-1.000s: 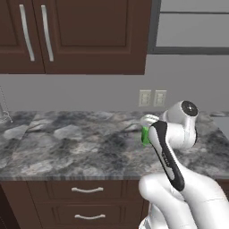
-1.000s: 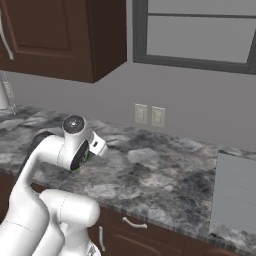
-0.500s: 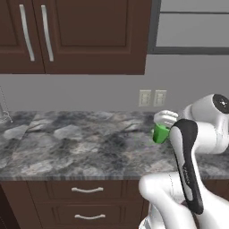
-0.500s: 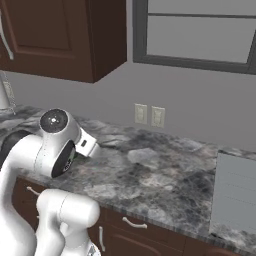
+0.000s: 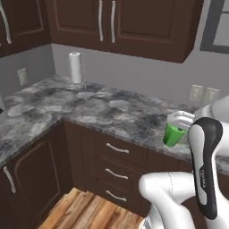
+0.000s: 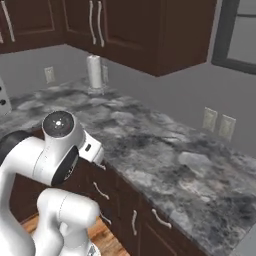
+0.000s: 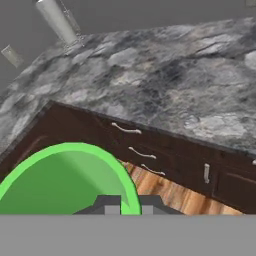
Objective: Place the pitcher and cup on the dining counter for serving.
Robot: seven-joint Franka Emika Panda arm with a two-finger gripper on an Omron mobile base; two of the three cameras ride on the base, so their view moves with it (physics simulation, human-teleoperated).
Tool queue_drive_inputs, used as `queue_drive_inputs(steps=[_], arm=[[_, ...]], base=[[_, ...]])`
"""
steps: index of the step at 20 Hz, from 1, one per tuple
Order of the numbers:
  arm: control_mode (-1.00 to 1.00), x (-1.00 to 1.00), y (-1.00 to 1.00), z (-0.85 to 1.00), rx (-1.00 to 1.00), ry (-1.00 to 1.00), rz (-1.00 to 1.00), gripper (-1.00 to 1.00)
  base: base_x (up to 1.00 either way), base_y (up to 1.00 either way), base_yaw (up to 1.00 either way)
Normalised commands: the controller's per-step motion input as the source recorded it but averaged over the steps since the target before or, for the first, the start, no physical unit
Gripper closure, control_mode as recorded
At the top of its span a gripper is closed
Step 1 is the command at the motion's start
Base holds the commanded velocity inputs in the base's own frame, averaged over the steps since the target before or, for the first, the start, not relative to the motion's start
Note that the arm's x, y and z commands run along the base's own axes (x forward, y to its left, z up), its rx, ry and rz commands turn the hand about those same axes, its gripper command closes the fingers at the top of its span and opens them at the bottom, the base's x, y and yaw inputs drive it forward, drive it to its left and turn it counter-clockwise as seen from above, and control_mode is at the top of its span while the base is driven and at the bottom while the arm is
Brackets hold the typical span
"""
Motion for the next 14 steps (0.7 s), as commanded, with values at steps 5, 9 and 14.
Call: queue_drive_inputs(steps=[5,9,14], arm=[[1.00,0.00,0.00,0.00,0.00,0.00,0.00,1.00],[1.00,0.00,0.00,0.00,0.00,0.00,0.00,1.00],[1.00,0.00,0.00,0.00,0.00,0.00,0.00,1.00]], base=[[-0.41,-0.23,1.00],[-0.33,-0.23,1.00],[-0.21,-0.15,1.00]])
